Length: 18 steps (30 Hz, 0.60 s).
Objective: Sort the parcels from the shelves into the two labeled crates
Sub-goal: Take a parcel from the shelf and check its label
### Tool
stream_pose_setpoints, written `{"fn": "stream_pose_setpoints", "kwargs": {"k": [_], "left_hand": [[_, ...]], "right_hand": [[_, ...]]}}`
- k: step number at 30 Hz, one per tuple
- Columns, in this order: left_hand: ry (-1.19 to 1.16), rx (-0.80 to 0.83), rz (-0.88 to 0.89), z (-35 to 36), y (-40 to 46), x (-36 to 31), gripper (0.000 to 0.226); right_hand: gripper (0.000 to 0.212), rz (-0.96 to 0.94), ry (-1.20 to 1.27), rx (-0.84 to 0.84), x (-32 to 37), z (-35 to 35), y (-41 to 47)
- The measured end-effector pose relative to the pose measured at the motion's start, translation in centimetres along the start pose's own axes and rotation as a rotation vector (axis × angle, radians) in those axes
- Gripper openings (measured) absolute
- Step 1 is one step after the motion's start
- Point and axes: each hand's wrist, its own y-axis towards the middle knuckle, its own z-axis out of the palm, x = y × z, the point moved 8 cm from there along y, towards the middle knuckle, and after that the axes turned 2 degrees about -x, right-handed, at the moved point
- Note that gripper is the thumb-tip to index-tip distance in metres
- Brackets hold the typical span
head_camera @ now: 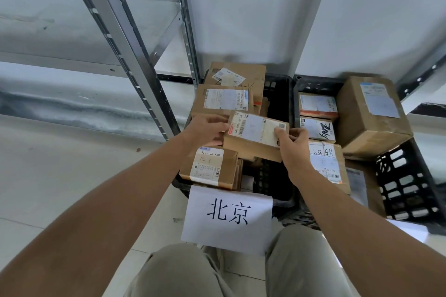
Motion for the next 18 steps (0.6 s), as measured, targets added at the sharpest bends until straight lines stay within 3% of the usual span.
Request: {"fn": "stream_pose_setpoints", "kwargs": {"k": [7, 11, 18], "left_hand": [[0.303, 0.056, -0.045, 4.7, 0.7, 0.6, 0.015], [0.32, 0.037, -0.008, 5.0, 0.8, -1.0, 0.012], [0.57, 0.057, 0.048, 7.6, 0.6, -3.4, 0.028]], "right_hand": [[0.039, -0.001, -0.177, -0.087, -1.0, -3.2, 0.2], [0.038, -0.013, -0.175, -0.084, 0.0, -4.8, 0.3], [0.034, -0.003, -0.435, -0.051, -0.5, -7.1, -0.7]]}}
